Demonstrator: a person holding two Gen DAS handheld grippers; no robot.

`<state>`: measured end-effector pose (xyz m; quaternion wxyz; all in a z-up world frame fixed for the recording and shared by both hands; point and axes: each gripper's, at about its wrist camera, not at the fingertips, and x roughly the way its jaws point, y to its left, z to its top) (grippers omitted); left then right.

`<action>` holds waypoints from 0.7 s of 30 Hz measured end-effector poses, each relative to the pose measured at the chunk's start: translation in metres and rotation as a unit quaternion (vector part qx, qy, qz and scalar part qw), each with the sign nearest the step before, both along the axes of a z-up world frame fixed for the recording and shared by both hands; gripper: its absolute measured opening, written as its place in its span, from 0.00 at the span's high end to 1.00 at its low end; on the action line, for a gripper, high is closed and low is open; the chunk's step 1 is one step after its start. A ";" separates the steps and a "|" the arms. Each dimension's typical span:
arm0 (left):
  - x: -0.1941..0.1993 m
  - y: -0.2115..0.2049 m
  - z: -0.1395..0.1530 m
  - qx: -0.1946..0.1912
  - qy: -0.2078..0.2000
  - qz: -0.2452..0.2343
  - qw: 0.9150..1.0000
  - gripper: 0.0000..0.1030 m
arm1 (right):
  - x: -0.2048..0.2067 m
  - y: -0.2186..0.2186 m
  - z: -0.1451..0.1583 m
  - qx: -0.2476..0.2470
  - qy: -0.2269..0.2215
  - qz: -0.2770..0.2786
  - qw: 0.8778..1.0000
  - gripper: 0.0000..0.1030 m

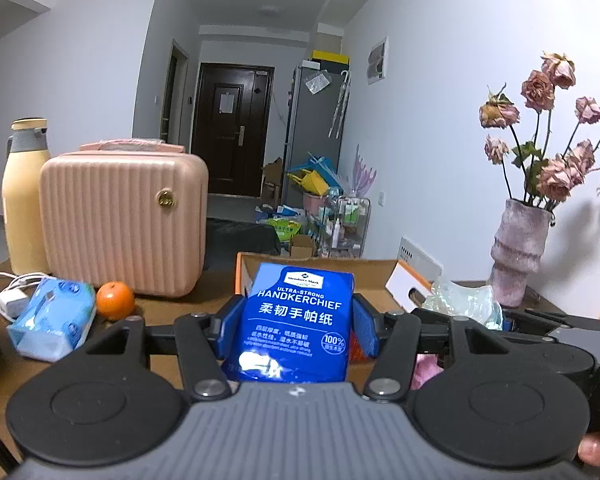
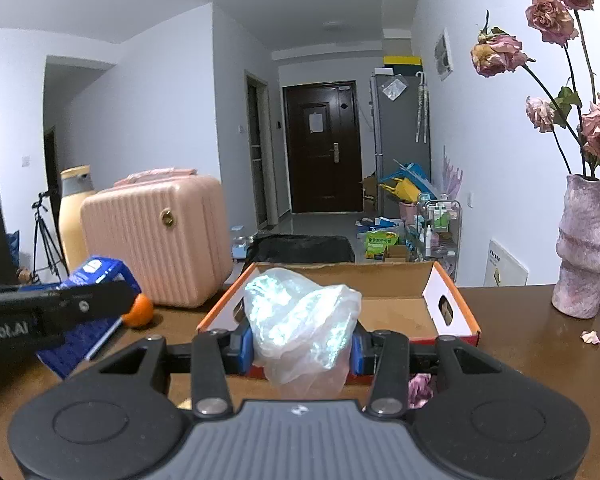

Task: Organize soft objects
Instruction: 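Carry the tissue pack and plastic bag with both grippers over the orange cardboard box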

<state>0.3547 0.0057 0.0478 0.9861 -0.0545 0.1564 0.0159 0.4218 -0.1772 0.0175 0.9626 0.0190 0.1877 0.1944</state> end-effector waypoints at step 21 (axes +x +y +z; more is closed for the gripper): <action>0.125 0.006 0.004 -0.016 0.007 0.028 0.999 0.44 | 0.124 0.025 -0.001 -0.006 0.060 -0.062 0.996 0.59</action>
